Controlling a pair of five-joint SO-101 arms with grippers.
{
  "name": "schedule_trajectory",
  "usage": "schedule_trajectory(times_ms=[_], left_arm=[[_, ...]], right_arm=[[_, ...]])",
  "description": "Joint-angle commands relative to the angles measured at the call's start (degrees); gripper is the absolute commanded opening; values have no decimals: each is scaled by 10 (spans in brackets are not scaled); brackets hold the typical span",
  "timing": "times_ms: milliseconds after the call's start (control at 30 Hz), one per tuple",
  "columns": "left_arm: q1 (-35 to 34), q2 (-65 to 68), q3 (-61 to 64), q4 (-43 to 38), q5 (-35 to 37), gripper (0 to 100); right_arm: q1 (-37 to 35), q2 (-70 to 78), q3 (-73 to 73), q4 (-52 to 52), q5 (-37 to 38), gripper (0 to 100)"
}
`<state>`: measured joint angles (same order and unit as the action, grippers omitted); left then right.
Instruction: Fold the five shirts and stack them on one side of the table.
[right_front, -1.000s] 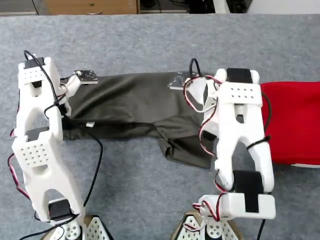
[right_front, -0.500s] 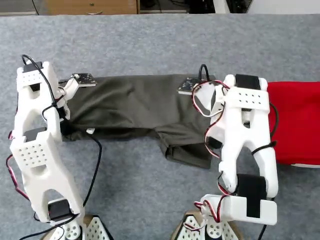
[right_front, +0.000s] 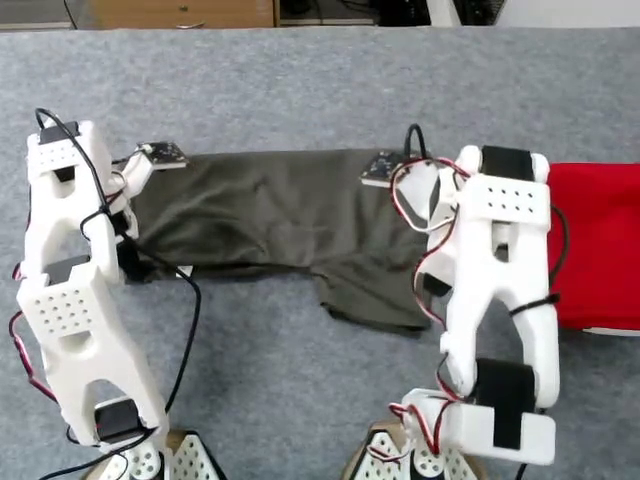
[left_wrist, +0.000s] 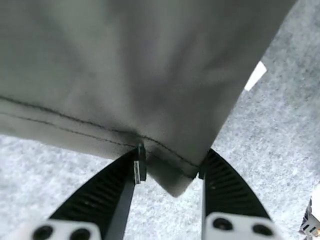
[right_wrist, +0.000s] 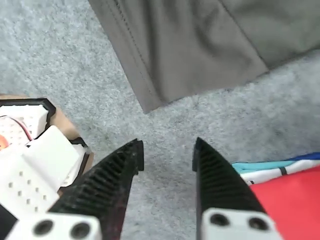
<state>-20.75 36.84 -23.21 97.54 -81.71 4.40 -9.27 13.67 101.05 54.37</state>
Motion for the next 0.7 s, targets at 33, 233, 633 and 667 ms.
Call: schedule_trajectory(times_ms=[33,233,633,667], left_arm=[[-10,-39,-68,33,9,182],[-21,-110,-72,33,8,182],[-17,-193,-62,33,10,181],[-14,-203,-62,33,17,178]], right_arm=[[5,-72,-29,13,4,186],[5,-109,-51,5,2,185],[17,-115,-84,11,-14,184],[25,-119,-85,11,-25,184]])
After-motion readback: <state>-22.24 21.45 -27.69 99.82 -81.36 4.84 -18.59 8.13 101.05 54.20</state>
